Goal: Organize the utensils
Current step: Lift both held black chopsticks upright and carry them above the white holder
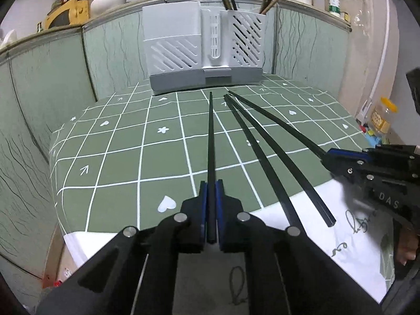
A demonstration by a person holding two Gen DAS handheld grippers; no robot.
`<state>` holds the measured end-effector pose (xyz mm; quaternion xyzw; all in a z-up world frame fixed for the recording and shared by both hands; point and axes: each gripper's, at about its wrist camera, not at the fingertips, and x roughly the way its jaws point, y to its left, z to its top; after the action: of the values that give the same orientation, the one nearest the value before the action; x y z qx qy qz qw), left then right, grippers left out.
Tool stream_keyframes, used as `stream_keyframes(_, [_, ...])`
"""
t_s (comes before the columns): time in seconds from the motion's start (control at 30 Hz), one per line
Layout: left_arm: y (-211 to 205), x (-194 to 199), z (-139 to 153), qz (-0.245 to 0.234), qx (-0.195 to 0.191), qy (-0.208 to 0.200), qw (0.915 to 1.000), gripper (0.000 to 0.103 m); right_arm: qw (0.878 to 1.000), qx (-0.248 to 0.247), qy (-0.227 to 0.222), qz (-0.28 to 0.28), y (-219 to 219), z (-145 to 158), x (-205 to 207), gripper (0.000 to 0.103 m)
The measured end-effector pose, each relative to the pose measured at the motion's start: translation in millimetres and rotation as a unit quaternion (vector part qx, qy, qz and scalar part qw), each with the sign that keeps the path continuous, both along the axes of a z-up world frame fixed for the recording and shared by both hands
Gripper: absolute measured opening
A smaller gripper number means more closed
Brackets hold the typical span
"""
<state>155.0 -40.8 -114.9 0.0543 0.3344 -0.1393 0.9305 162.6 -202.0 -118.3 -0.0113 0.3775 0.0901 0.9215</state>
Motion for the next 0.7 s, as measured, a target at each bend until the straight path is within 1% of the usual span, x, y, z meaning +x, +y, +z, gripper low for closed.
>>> stream_keyframes(0.1, [6.0, -2.7, 5.9, 0.002, -0.007, -0.005, 1.0000, 0.006, 1.000, 0.006, -0.007, 0.001, -5.1, 5.5, -4.2, 0.006])
stream_keyframes(0.4, [10.8, -4.5, 26.2, -0.004, -0.006, -0.022, 0.9997, 0.006, 0.999, 0.031, -0.025, 0.005, -18.7, 23.3, -9.7, 0.006])
stream_keyframes(0.57, [11.5, -5.9, 36.2, -0.007, -0.009, -0.033, 0.9994, 0.006, 0.999, 0.031, -0.030, 0.004, -23.8, 31.6, -12.5, 0.006])
stream_keyframes(0.7, [18.5, -7.3, 48.8, -0.003, -0.022, -0.044, 0.9988, 0.006, 0.999, 0.030, -0.037, -0.004, -29.2, 41.1, -14.8, 0.006])
